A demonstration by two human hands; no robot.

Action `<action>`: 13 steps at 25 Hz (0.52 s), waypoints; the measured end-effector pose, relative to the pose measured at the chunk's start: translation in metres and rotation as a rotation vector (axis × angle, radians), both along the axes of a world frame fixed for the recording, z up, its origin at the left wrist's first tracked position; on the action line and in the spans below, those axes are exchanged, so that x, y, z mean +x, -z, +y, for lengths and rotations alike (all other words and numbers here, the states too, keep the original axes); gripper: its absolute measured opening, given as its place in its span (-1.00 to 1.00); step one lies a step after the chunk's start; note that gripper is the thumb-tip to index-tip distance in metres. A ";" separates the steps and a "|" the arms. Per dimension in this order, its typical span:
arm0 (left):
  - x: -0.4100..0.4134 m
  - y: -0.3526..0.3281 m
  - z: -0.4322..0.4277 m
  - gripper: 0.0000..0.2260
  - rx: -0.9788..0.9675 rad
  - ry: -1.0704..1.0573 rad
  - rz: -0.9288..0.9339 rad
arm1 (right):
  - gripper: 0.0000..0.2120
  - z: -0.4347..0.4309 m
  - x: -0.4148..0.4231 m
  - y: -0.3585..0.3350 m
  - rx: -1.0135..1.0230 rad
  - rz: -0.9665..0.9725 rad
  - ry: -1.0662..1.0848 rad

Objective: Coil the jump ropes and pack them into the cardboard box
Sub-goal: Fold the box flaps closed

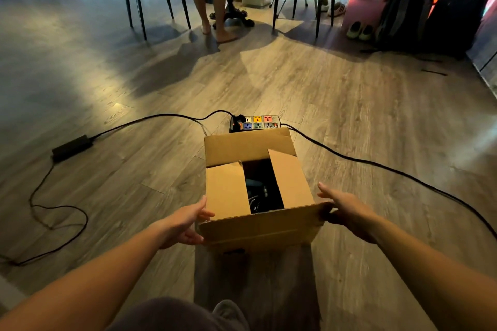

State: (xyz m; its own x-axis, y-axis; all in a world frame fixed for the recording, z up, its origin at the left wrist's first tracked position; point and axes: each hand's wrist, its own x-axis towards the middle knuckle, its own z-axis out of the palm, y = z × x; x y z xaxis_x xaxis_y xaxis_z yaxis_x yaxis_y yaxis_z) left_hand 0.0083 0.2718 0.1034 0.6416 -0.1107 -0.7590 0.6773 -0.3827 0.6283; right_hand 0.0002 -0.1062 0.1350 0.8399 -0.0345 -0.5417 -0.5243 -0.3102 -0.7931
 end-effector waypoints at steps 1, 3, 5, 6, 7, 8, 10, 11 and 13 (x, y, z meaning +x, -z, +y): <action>0.002 0.001 0.002 -0.43 -0.010 -0.013 0.016 | -0.48 -0.001 0.000 0.003 0.009 -0.019 0.001; 0.005 -0.001 0.001 -0.39 -0.013 -0.012 0.018 | -0.44 -0.005 -0.004 0.011 0.069 -0.078 0.027; 0.005 -0.005 0.001 -0.36 -0.036 -0.005 0.032 | -0.50 -0.005 -0.011 0.018 0.116 -0.144 0.062; 0.006 -0.007 0.001 -0.34 -0.049 0.002 0.045 | -0.59 -0.003 -0.013 0.020 0.098 -0.174 0.076; 0.007 -0.008 0.001 -0.31 -0.058 0.009 0.066 | -0.68 0.000 -0.012 0.023 0.062 -0.200 0.105; 0.009 -0.009 0.003 -0.28 -0.057 0.010 0.083 | -0.72 0.006 -0.009 0.025 0.019 -0.222 0.139; 0.012 -0.011 0.004 -0.23 -0.052 -0.022 0.109 | -0.63 0.020 0.001 0.030 -0.063 -0.248 0.189; 0.013 -0.011 0.004 -0.22 -0.066 -0.059 0.117 | -0.55 0.025 0.008 0.035 -0.094 -0.238 0.206; 0.013 -0.011 0.003 -0.23 -0.084 -0.140 0.110 | -0.41 0.034 0.021 0.042 -0.175 -0.175 0.255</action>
State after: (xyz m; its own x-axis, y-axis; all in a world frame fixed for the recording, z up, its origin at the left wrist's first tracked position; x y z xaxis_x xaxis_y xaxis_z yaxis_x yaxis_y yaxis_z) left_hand 0.0213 0.2745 0.1139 0.5692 -0.0918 -0.8171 0.7865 -0.2289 0.5736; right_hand 0.0208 -0.0720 0.0926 0.8717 -0.3350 -0.3577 -0.4634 -0.3261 -0.8240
